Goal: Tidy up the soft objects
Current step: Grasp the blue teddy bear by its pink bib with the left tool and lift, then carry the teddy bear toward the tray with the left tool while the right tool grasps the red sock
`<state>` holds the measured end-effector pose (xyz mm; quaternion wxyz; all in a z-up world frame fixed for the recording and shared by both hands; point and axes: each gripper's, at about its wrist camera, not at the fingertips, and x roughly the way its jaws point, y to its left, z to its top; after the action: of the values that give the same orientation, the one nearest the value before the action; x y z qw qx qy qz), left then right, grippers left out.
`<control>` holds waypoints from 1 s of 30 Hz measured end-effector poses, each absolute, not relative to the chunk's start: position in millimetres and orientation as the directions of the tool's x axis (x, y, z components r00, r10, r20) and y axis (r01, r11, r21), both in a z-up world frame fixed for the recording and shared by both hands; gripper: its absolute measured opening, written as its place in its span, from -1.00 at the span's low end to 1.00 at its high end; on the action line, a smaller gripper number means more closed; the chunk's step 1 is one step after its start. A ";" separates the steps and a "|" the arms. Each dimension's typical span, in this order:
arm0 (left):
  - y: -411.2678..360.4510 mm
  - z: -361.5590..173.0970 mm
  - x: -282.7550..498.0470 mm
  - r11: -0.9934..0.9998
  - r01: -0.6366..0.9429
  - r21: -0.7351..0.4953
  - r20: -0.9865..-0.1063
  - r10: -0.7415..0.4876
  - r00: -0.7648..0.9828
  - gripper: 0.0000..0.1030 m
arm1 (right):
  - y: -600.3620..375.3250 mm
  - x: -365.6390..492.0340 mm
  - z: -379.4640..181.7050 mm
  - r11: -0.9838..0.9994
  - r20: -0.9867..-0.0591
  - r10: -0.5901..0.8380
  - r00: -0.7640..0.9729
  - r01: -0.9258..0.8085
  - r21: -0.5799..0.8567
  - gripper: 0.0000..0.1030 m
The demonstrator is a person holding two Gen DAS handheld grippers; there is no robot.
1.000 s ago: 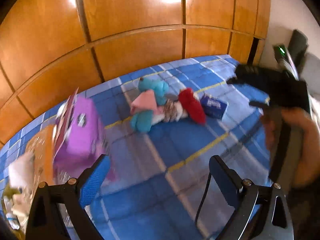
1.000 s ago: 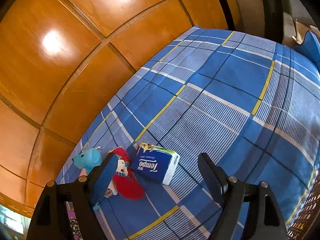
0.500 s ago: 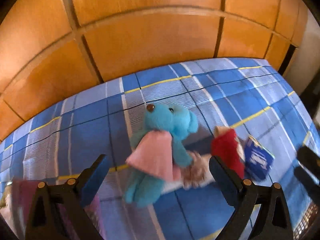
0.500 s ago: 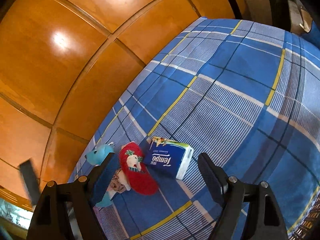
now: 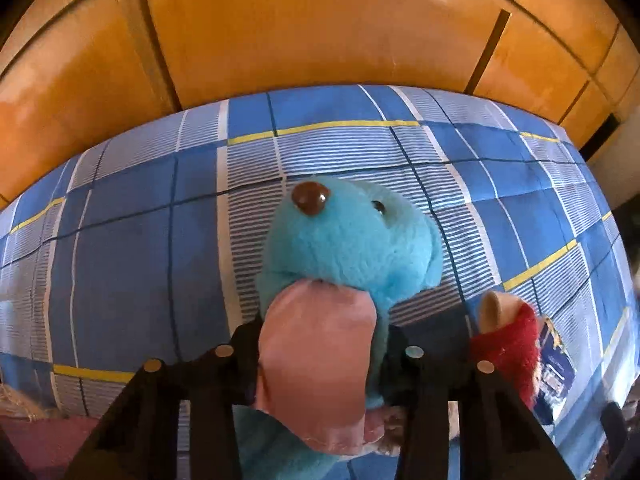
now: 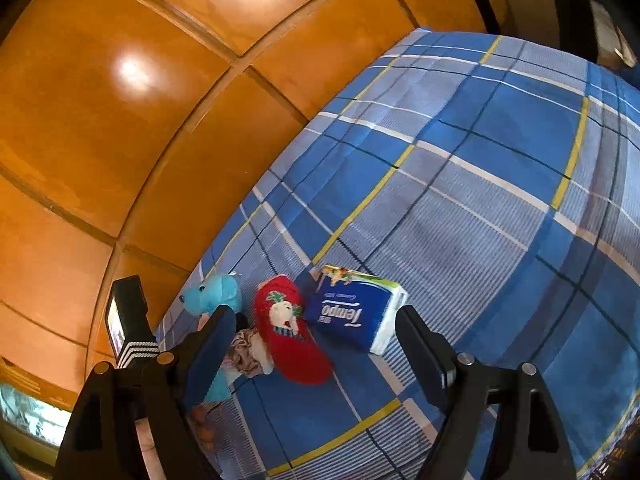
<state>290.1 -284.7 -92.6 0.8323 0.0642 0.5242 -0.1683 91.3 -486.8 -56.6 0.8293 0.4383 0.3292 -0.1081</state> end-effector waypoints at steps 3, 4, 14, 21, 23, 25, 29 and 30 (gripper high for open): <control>-279.6 -80.9 279.6 0.932 0.354 -0.083 -0.881 -0.234 0.411 -0.18 | -483.1 93.3 -54.6 0.614 -0.646 0.106 0.756 0.461 0.641 0.62; -279.4 -77.3 277.0 0.930 0.359 -0.081 -0.879 -0.236 0.414 -0.17 | -483.0 93.1 -54.9 0.615 -0.648 0.105 0.754 0.463 0.638 0.62; -265.7 -9.6 272.2 0.924 0.344 -0.169 -0.831 -0.321 0.454 -0.17 | -476.4 100.6 -62.8 0.640 -0.697 0.125 0.706 0.479 0.601 0.62; -229.5 32.6 277.8 0.940 0.279 -0.195 -0.788 -0.319 0.527 -0.17 | -469.6 107.0 -64.7 0.675 -0.726 0.136 0.674 0.473 0.566 0.62; -211.9 42.6 277.4 0.946 0.253 -0.202 -0.775 -0.312 0.549 -0.17 | -466.6 109.0 -64.7 0.689 -0.733 0.134 0.667 0.469 0.553 0.62; -193.7 52.2 276.5 0.951 0.231 -0.206 -0.764 -0.304 0.569 -0.17 | -463.9 110.9 -65.3 0.701 -0.739 0.136 0.660 0.463 0.543 0.62; -143.2 70.3 275.5 0.958 0.179 -0.224 -0.738 -0.286 0.611 -0.16 | -460.3 113.1 -67.2 0.713 -0.747 0.142 0.649 0.457 0.532 0.62; -130.7 72.4 275.0 0.961 0.164 -0.222 -0.734 -0.275 0.621 -0.16 | -459.8 113.6 -67.9 0.715 -0.750 0.142 0.646 0.458 0.529 0.62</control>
<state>275.0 -130.7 72.4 0.8979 -0.0666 0.4177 -0.1221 113.6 -459.8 -67.9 0.8301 0.3656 0.4101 -0.0950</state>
